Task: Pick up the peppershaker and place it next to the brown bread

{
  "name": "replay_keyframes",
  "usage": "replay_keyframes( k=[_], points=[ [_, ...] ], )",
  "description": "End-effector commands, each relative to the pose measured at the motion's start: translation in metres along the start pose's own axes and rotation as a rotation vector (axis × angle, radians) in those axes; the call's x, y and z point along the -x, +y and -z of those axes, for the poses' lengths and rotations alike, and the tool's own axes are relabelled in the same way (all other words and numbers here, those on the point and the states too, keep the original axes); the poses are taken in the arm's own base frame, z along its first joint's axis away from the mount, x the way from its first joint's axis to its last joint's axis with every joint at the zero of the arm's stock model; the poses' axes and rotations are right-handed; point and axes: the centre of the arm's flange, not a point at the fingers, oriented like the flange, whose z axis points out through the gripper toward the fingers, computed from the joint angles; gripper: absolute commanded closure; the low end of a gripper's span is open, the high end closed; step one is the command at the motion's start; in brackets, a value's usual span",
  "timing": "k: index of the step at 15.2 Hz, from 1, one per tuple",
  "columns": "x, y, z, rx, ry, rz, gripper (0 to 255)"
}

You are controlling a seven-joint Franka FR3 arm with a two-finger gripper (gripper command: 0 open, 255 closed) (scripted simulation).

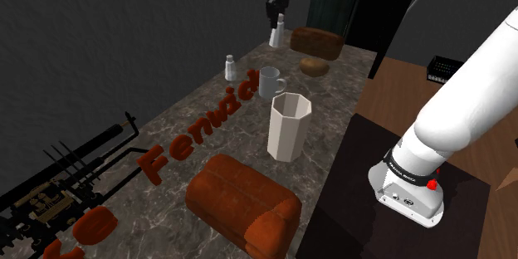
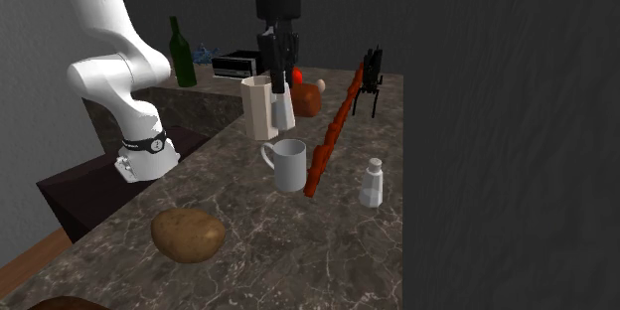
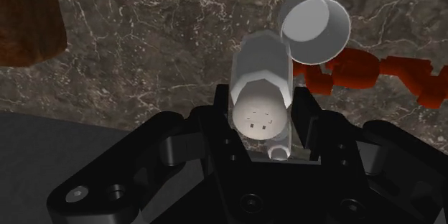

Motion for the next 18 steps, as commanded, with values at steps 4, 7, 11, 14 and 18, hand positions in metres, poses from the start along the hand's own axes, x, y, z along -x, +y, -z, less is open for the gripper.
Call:
replay_keyframes(
  k=[4,7,11,14,18],
  points=[
    [0.027,0.062,-0.004,0.000,0.000,0.002,255],
    [0.044,0.098,-0.008,0.000,0.000,0.002,255],
    [0.066,0.145,-0.012,0.000,0.000,0.002,255],
    [0.083,0.181,-0.016,0.000,0.000,0.002,255],
    [0.105,0.229,-0.020,0.000,0.000,0.002,255]
  ],
)
